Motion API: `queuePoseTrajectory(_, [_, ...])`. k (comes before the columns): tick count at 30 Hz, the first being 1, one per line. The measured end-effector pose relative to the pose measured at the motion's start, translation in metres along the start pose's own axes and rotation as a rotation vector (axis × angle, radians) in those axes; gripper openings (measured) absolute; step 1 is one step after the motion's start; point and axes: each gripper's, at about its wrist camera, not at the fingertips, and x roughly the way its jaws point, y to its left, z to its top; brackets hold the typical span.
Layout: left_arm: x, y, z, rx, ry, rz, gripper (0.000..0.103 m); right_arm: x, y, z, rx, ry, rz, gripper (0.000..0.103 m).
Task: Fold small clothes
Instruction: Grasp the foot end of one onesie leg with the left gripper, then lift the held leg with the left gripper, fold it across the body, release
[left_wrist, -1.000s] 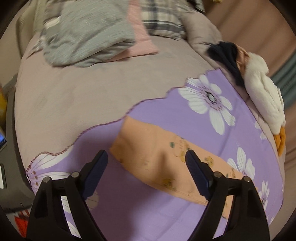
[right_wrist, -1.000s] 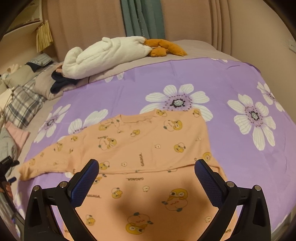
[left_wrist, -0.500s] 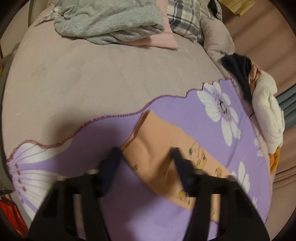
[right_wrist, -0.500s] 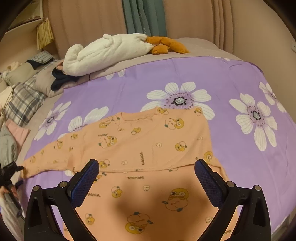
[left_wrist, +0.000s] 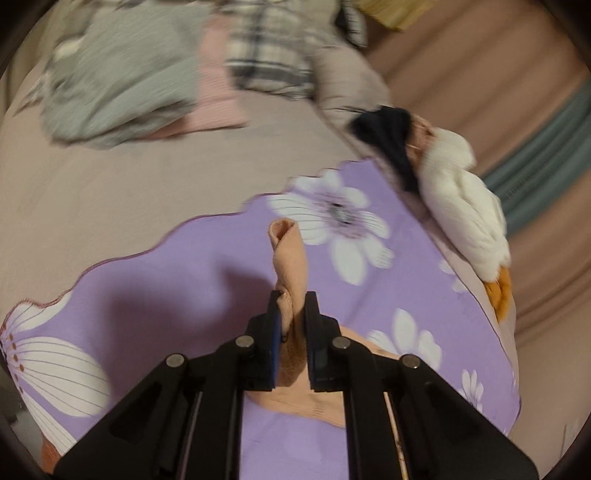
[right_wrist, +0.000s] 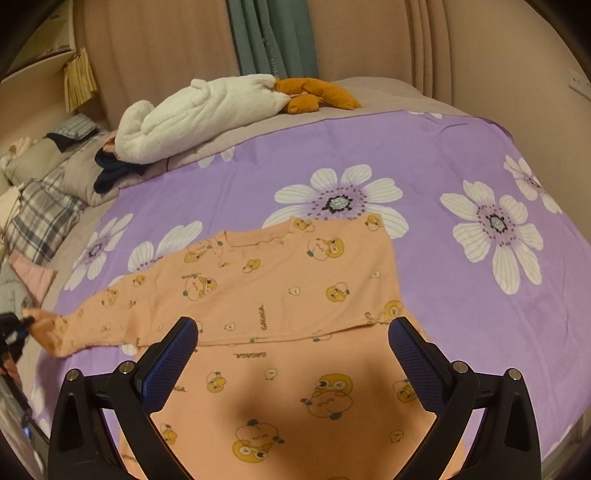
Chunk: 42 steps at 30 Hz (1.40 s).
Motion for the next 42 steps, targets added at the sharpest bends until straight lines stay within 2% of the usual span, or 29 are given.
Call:
queuePoseTrajectory(3, [-0.006,-0.030,-0.009,0.051,0.020,-0.075,0.010,-0.002,-0.005,0.000,0.009,-0.004,-0.006,0.102])
queuePoseTrajectory(8, [-0.014,-0.094,-0.033,0.215,0.050,-0.185,0.010,-0.006,-0.012,0.000,0.021,-0.013,-0.021,0.102])
queuePoseTrajectory(15, [-0.010,-0.167,-0.082,0.403,0.151,-0.285,0.010,-0.009,-0.024,-0.001,0.057,-0.014,-0.023,0.102])
queuePoseTrajectory(18, [-0.004,-0.190,-0.107,0.473,0.191,-0.302,0.010,-0.009,-0.029,-0.003,0.067,-0.009,-0.027,0.102])
queuePoseTrajectory(25, [0.018,-0.219,-0.161,0.585,0.302,-0.328,0.011,-0.009,-0.040,-0.007,0.091,-0.004,-0.023,0.102])
queuePoseTrajectory(28, [0.036,-0.225,-0.188,0.619,0.372,-0.319,0.011,-0.008,-0.045,-0.010,0.102,0.000,-0.017,0.102])
queuePoseTrajectory(32, [0.057,-0.225,-0.217,0.662,0.425,-0.281,0.011,-0.003,-0.051,-0.015,0.122,0.019,-0.009,0.102])
queuePoseTrajectory(39, [0.077,-0.215,-0.233,0.643,0.493,-0.257,0.012,0.003,-0.059,-0.023,0.145,0.046,-0.008,0.102])
queuePoseTrajectory(41, [0.076,-0.214,-0.234,0.641,0.500,-0.269,0.018,0.004,-0.062,-0.024,0.153,0.050,-0.007,0.102])
queuePoseTrajectory(42, [0.075,-0.214,-0.234,0.640,0.503,-0.276,0.030,0.004,-0.063,-0.024,0.156,0.051,-0.005,0.102])
